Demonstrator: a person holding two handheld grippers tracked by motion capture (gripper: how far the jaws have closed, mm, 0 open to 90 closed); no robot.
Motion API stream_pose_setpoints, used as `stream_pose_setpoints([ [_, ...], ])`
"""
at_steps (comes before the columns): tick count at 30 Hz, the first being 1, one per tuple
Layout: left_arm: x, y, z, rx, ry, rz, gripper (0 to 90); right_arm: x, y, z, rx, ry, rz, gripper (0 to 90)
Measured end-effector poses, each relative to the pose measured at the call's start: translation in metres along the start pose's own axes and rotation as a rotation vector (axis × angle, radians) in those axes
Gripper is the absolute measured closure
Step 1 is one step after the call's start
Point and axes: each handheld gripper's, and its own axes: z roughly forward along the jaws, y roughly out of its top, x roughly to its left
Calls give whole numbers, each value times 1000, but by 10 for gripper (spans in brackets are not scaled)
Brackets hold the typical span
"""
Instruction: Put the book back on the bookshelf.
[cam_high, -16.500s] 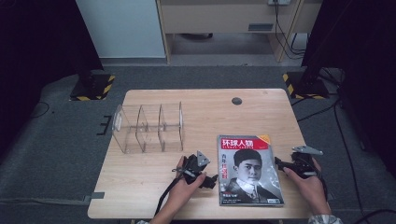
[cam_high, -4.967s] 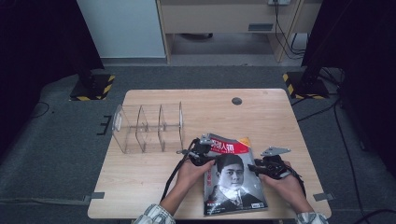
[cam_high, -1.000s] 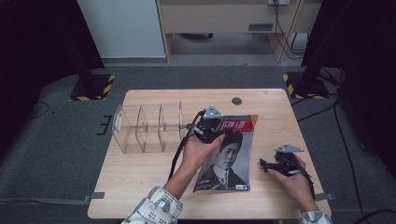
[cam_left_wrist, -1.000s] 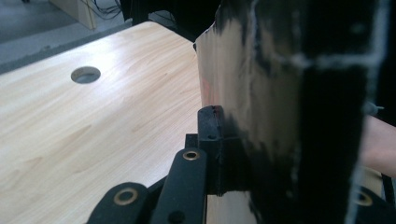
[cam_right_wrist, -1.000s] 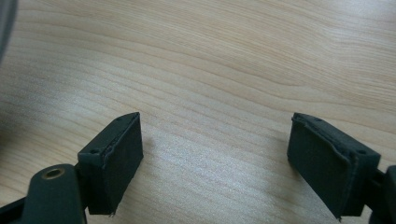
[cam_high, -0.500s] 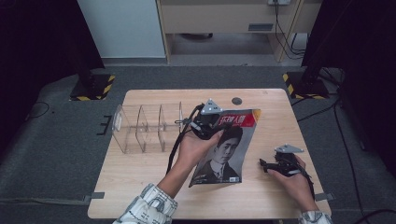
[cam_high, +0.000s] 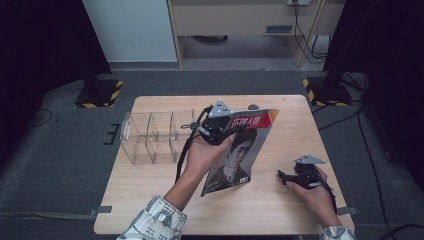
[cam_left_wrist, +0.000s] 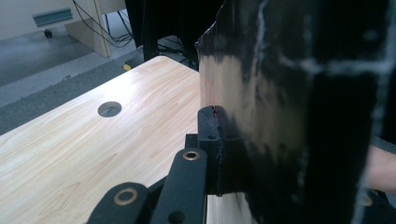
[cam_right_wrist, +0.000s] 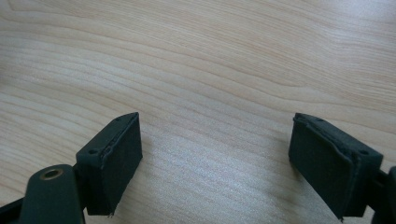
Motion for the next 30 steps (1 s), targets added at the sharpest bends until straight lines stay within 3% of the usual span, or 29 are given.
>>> stream_pose_setpoints([
  [10,1,5,-12,-25,8,-5,864,0,0,0,-1,0,0,176],
  [30,4,4,-29,-29,7,1,864,0,-1,0,-7,0,-3,174],
])
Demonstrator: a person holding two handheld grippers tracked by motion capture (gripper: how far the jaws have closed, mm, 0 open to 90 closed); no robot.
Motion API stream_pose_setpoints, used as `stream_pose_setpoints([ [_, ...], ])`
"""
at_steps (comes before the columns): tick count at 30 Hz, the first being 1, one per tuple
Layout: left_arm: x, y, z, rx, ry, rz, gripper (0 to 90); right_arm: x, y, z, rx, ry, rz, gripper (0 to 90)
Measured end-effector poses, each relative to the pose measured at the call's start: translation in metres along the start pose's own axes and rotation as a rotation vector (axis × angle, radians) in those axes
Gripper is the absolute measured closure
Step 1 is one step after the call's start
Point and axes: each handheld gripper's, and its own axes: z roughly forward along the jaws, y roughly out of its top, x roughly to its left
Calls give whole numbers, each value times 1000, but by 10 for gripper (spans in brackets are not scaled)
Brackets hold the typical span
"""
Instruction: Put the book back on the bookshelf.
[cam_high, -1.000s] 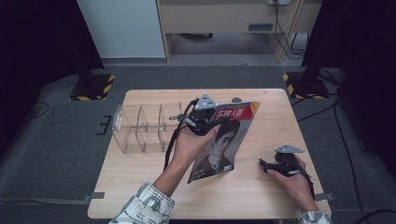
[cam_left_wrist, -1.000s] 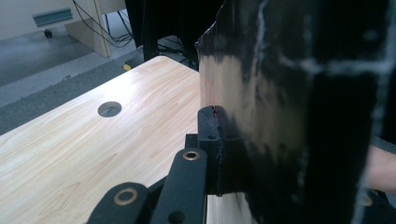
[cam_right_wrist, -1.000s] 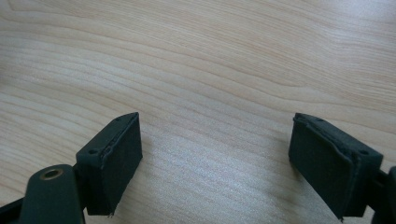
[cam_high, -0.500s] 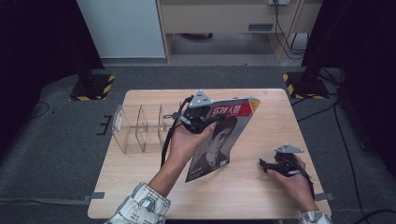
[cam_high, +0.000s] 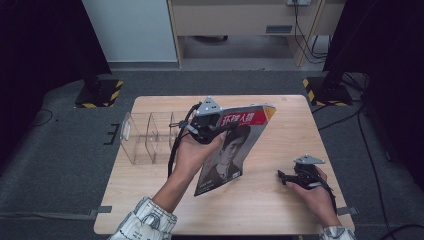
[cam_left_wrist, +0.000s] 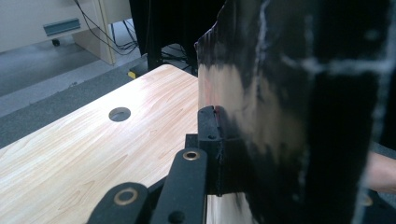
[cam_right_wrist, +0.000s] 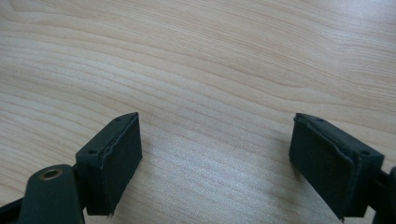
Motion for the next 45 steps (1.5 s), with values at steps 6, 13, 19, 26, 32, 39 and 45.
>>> stream_pose_setpoints([
  [6,1,-3,-4,6,0,3,864,0,0,0,-1,2,-1,174],
  [13,0,-6,-11,9,-3,3,864,0,0,0,-2,3,-1,172],
  [19,0,-9,-17,6,-11,-4,864,0,0,0,-3,3,-3,171],
  [26,0,-15,-22,5,-11,-6,864,0,0,1,-6,5,-5,172],
  [32,2,-23,-31,-2,-17,-17,864,1,0,1,-5,6,0,172],
  [39,5,-28,-41,-7,-8,-20,864,1,0,1,-6,4,0,171],
  [45,11,-33,-48,-8,2,-32,864,1,0,1,-4,5,-3,171],
])
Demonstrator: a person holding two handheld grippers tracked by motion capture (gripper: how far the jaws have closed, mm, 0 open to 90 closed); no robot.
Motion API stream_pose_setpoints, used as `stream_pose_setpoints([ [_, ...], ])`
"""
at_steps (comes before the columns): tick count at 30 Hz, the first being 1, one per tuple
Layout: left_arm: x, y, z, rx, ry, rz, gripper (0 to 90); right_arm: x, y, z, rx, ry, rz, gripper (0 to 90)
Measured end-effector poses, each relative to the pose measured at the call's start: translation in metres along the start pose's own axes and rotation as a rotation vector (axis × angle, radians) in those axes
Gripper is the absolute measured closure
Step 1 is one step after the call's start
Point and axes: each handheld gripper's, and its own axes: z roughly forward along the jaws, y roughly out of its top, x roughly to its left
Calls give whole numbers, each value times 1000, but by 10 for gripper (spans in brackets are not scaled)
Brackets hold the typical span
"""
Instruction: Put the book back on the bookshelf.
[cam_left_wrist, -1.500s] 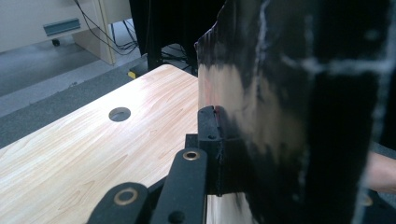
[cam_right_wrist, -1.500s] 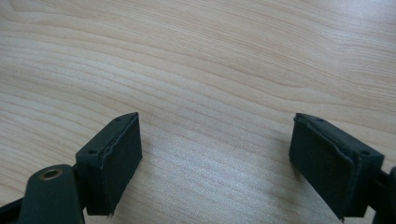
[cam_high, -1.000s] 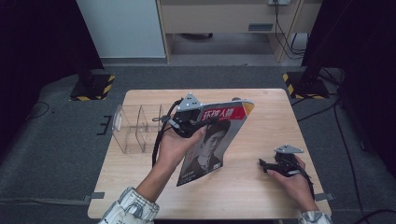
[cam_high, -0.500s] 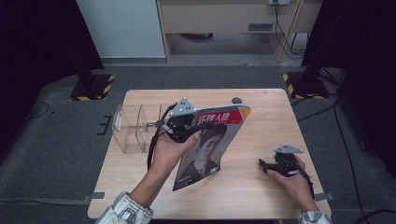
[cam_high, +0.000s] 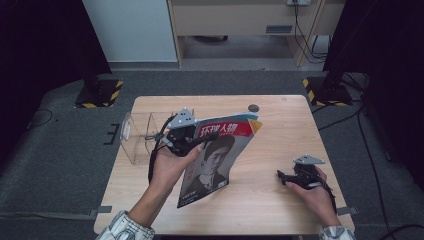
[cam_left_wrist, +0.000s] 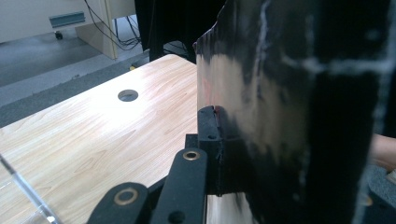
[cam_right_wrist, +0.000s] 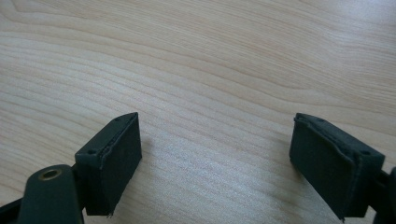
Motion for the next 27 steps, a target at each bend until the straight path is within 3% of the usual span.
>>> stream_pose_setpoints([
  [27,21,-15,-45,-51,39,-57,864,0,0,0,0,0,1,172],
])
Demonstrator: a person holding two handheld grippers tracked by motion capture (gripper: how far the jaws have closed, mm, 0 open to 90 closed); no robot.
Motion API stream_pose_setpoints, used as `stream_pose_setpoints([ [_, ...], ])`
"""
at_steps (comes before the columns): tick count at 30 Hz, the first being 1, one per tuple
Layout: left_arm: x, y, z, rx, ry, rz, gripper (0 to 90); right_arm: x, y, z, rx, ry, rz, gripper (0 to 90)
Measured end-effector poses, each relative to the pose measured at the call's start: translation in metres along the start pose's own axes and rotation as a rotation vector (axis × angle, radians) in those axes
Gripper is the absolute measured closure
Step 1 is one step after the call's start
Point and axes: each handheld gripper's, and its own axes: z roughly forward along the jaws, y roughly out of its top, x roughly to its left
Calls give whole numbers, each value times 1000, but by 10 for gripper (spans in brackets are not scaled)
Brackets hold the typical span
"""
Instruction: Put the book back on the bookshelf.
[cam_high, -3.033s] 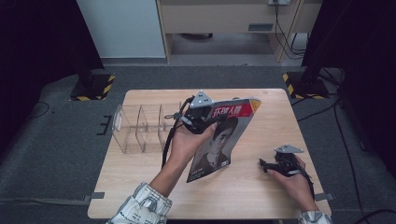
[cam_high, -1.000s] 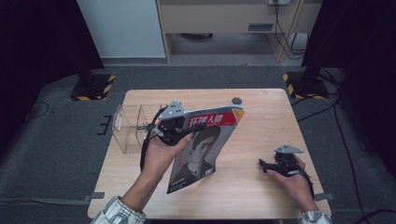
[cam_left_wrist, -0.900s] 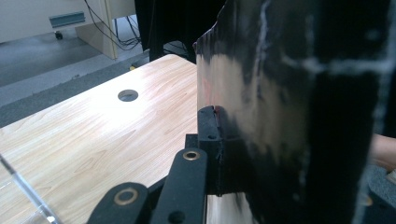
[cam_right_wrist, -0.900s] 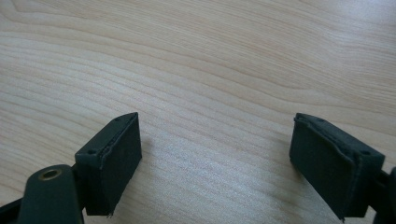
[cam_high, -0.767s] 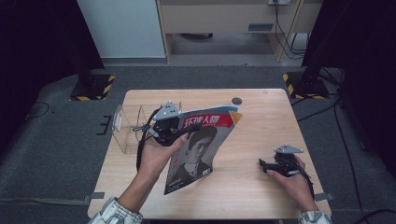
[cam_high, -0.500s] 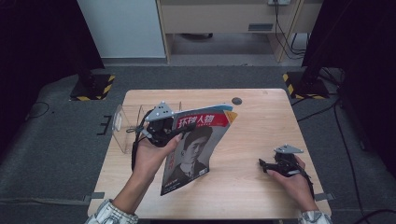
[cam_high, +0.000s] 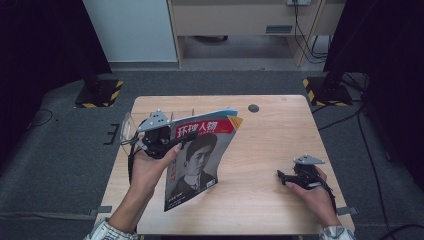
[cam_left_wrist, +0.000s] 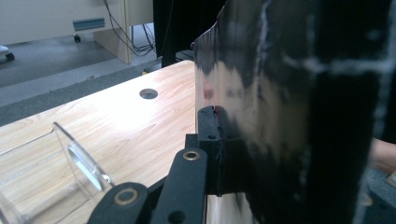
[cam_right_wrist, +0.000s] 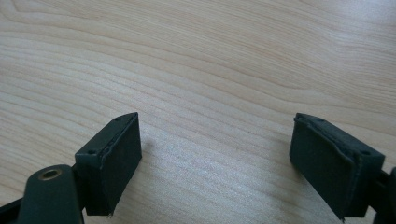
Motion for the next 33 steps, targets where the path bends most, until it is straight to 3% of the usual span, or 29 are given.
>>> stream_pose_setpoints([
  [13,13,-14,-24,-21,24,-37,864,1,0,0,1,1,6,171],
  [24,27,-28,-49,-32,68,-69,864,1,0,0,-3,0,3,171],
  [33,33,-31,-61,-49,83,-86,864,2,0,0,1,8,-5,171],
])
